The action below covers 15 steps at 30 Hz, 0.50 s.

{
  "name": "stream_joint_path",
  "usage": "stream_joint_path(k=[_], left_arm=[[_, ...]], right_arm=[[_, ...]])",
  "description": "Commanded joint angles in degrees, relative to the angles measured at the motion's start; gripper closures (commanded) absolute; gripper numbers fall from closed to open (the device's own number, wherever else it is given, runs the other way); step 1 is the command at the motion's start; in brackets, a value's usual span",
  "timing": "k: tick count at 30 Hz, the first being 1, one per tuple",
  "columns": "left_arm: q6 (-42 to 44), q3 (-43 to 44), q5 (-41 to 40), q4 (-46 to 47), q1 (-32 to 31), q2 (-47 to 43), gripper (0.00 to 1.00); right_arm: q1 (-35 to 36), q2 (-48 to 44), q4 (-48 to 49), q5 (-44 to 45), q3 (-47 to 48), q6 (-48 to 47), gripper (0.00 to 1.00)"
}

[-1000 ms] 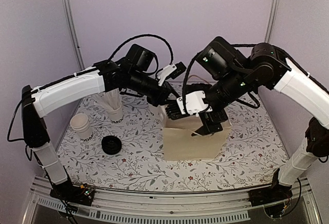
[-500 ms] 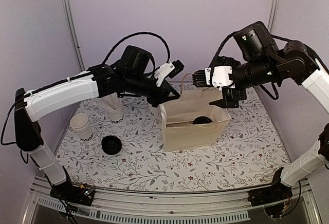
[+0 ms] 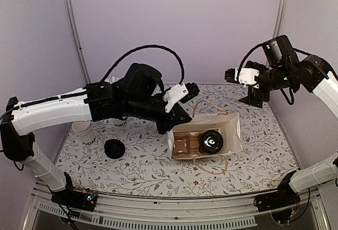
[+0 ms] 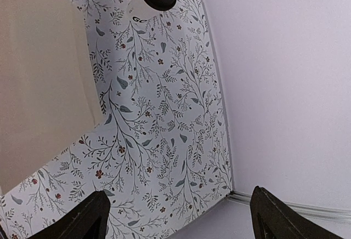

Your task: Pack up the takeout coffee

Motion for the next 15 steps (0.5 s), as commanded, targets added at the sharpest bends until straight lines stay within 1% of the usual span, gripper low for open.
stream_joint_path(k=[1, 11, 15], left_arm=[[-1.99, -2.21, -3.67, 1.06, -4.55, -2.39, 1.00], [-3.26, -5.39, -15.05, 1.50, -15.27, -3.06, 0.98], [-3.27, -5.85, -16.58, 1.74, -18.06, -3.02, 0.98]], right_arm=[[-1.92, -2.02, 1.46, -2.57, -1.20, 0.91, 0.08], [-2.93, -3.38, 0.42, -2.62, -2.83, 1.62, 0.07], [-3.16, -3.41, 0.46, -2.77, -3.63, 1.76, 0.07]])
